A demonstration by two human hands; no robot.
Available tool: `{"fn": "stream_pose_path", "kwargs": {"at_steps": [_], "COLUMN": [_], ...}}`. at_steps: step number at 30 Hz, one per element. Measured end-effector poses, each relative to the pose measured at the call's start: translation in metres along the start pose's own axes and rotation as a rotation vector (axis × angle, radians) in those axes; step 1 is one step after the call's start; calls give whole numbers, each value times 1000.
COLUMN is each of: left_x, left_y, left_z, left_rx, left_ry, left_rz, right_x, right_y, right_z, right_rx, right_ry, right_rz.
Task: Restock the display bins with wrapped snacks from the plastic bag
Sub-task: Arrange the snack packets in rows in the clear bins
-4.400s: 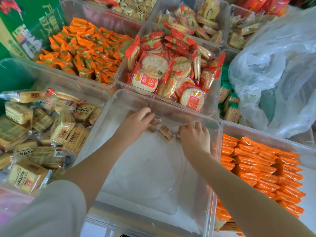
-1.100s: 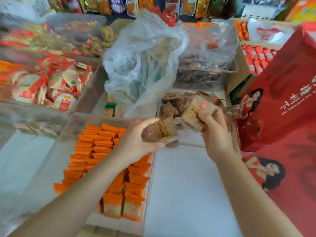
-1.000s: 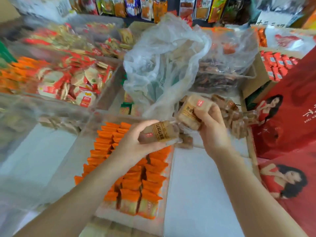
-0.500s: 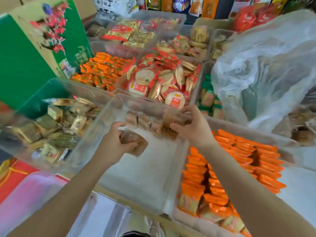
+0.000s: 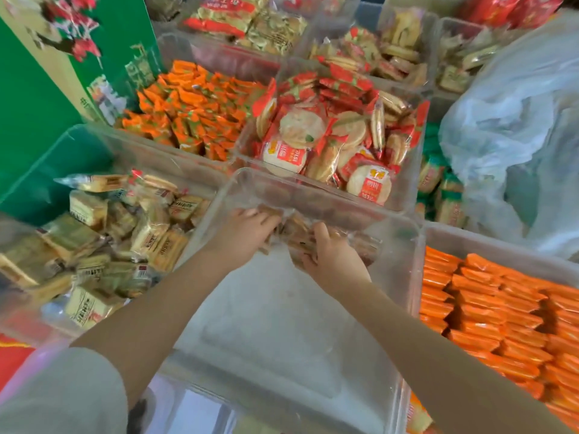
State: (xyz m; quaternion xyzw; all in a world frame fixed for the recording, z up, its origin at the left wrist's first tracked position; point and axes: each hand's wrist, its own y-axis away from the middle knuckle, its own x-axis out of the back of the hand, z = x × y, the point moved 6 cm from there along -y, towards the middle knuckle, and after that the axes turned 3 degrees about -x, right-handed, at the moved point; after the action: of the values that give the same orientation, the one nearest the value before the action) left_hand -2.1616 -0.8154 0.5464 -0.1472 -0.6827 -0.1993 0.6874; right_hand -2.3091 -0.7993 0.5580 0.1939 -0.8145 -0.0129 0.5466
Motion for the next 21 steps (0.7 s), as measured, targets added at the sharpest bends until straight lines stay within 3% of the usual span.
{"fn": "stream_pose_path", "kwargs": {"at_steps": [3,6,12,17,21], "left_x": [7,9,11,22,43], "left_y": [9,12,6,8,0], "left_z": [0,1,-6,9,52], "left_rx": [-73,-27,-1,24,-85], "left_ry": [-100,-62,39,59,268], "left_rz": [100,106,130,153,149], "right_x": [-10,-7,-13,17,76], "right_y": [-4,-8,-13,1,41], "right_z": [-8,-16,-17,-5,25], "right_rx": [-17,-16,-36,-47,-14], "right_ry": [57,316,352,149,-115], "right_rz": [9,168,90,108,300]}}
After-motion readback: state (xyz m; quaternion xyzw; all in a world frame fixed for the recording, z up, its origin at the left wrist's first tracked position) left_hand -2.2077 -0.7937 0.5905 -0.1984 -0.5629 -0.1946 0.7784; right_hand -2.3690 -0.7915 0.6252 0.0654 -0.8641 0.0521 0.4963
